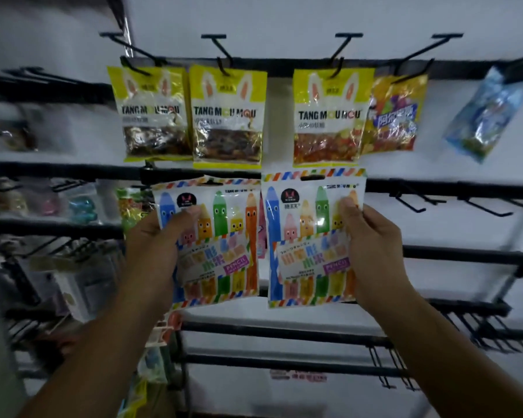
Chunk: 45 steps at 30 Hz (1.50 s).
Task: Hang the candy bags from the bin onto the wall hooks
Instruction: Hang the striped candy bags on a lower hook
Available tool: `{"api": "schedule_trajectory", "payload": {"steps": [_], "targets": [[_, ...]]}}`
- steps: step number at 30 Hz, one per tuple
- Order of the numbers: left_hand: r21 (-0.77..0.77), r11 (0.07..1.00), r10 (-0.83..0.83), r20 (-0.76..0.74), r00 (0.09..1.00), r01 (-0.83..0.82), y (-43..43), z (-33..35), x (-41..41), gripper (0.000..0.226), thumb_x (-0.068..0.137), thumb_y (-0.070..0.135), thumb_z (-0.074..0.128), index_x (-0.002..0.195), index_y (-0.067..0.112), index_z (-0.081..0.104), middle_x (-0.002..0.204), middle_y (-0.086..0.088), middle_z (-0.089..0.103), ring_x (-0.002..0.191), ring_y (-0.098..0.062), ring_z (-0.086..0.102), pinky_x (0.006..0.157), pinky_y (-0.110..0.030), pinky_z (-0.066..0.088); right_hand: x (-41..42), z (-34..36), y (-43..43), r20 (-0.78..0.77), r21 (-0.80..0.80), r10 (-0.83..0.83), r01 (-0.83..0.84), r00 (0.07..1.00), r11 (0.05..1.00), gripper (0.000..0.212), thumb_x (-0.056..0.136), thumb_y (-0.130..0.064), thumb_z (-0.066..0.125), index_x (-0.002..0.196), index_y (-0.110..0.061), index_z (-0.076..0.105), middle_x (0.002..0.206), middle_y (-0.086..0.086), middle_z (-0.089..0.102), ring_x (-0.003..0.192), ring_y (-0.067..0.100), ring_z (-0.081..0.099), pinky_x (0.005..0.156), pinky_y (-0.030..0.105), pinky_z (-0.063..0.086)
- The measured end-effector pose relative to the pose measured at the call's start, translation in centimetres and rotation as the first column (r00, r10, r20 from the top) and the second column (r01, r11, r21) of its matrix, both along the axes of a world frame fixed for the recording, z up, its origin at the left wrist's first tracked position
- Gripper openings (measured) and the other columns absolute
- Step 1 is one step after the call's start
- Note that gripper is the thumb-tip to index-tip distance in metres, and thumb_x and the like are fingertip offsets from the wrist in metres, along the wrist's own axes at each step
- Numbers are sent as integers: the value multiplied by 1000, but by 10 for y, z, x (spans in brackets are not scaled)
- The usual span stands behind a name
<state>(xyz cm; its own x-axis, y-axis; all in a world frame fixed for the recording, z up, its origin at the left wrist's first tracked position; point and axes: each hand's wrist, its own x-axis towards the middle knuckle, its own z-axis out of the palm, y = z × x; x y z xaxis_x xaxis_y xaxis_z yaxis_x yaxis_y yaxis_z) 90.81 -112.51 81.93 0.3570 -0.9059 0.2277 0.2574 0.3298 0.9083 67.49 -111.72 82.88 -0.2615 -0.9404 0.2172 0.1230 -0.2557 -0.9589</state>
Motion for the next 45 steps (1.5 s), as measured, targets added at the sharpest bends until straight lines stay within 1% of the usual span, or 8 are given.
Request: {"api": "schedule_trajectory", "payload": {"steps": [7,10,14,18,23,30,39,45], "targets": [[19,1000,-22,6,1000,21,-4,-7,-16,6,87,15,69,92,13,71,82,-4,77,69,-20,74,50,-31,56,-8,-10,0,-17,112,-43,45,999,993,34,97,-33,55,90,-2,64,82,12,75,74,32,74,78,60,57],[50,999,-11,15,1000,10,-13,-15,-22,7,86,17,71,91,13,73,83,-5,77,73,-23,75,58,-36,59,-13,-21,-4,-71,148,-69,79,995,986,44,96,-42,55,91,1,64,81,12,75,73,30,74,76,58,58],[75,997,-21,14,1000,20,-21,-23,-31,7,86,21,72,88,14,73,85,-8,77,78,-28,75,71,-46,59,-18,-34,-8,-55,187,-77,87,995,979,42,96,-44,56,88,-5,68,80,9,76,72,27,75,77,53,59],[86,996,13,-26,1000,-11,-23,-28,-37,7,87,18,72,80,20,73,77,-3,77,70,-22,75,70,-41,58,-27,-43,-15,-34,242,-126,131,991,961,39,94,-45,59,87,-8,70,77,6,76,68,23,75,72,44,61],[76,997,27,-29,999,-25,-24,-29,-42,5,86,17,72,82,20,73,80,-2,77,74,-23,75,69,-42,60,-37,-53,-33,-25,271,-204,203,979,941,40,92,-47,61,84,-9,70,74,5,76,64,20,74,63,36,60],[82,996,33,-45,998,-30,-27,-30,-40,3,85,16,73,83,19,74,89,-8,77,81,-27,75,76,-51,59,-39,-55,-69,-82,278,-255,268,963,922,45,91,-53,59,77,-11,68,70,3,74,58,17,72,59,32,58],[80,996,50,-39,998,-47,-30,-30,-39,4,86,13,71,85,16,72,77,-1,77,71,-20,75,65,-43,62,-33,-54,-88,-26,276,-239,237,971,932,43,90,-51,60,69,-14,62,68,2,74,60,19,73,63,34,59],[52,998,47,-18,999,-46,-34,-31,-40,7,87,11,70,82,16,71,75,-1,77,68,-19,74,58,-36,61,-32,-56,-93,-3,267,-236,228,972,936,43,89,-53,61,72,-13,63,72,4,74,63,20,74,72,44,62]]}}
